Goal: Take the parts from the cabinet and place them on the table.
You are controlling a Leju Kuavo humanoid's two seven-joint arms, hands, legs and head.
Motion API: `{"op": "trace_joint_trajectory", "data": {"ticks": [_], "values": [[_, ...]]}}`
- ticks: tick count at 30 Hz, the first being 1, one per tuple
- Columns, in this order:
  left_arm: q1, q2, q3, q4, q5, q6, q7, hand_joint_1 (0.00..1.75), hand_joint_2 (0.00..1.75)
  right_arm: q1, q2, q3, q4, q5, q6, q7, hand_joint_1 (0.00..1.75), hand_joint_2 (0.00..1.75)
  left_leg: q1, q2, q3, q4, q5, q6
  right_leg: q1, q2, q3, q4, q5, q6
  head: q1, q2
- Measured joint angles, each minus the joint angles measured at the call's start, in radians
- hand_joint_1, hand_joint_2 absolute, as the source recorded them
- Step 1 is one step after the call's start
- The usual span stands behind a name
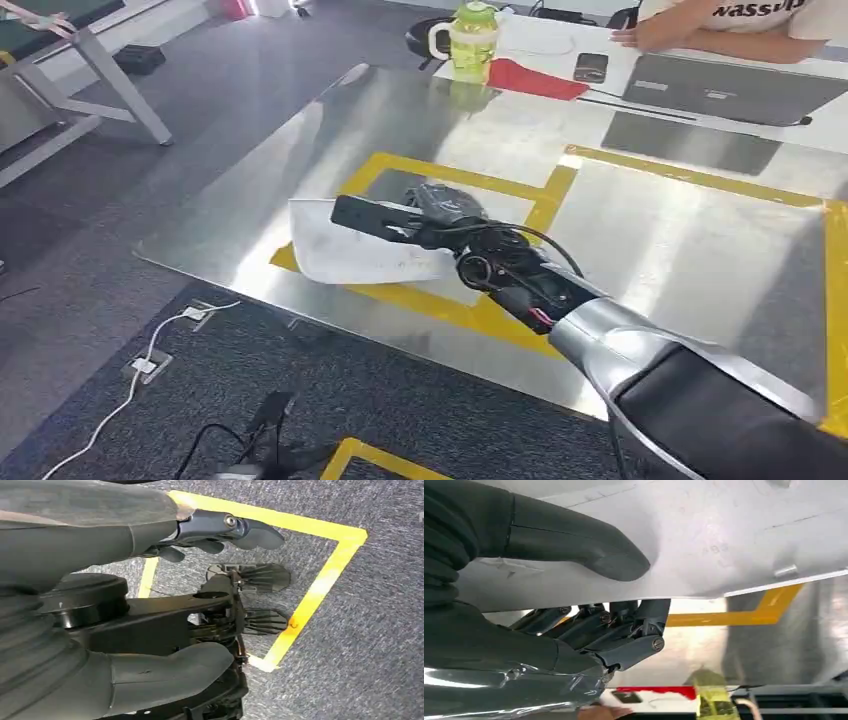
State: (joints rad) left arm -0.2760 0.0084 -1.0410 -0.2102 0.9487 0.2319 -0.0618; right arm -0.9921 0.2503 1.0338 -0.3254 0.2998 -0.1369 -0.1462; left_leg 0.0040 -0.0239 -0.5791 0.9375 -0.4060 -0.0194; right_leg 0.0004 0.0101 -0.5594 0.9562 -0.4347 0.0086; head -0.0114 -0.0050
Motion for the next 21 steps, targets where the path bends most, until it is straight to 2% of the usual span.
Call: {"op": "trace_joint_trajectory", "data": {"ticks": [6, 21], "values": [[0.002, 0.002, 0.0, 0.0, 0.011, 0.0, -0.003, 0.0, 1.75, 0.008, 0.021, -0.022, 0.0, 0.001, 0.001, -0.015, 1.75, 1.75, 0.0, 0.0, 0.0, 0.0, 0.0, 0.0, 0.0, 0.0, 0.0, 0.0, 0.0, 0.0, 0.0, 0.0], [0.004, 0.003, 0.0, 0.0, 0.011, 0.0, -0.003, 0.0, 1.75, 0.015, 0.032, -0.047, 0.0, 0.013, 0.002, -0.018, 1.75, 1.75, 0.0, 0.0, 0.0, 0.0, 0.0, 0.0, 0.0, 0.0, 0.0, 0.0, 0.0, 0.0, 0.0, 0.0]]}}
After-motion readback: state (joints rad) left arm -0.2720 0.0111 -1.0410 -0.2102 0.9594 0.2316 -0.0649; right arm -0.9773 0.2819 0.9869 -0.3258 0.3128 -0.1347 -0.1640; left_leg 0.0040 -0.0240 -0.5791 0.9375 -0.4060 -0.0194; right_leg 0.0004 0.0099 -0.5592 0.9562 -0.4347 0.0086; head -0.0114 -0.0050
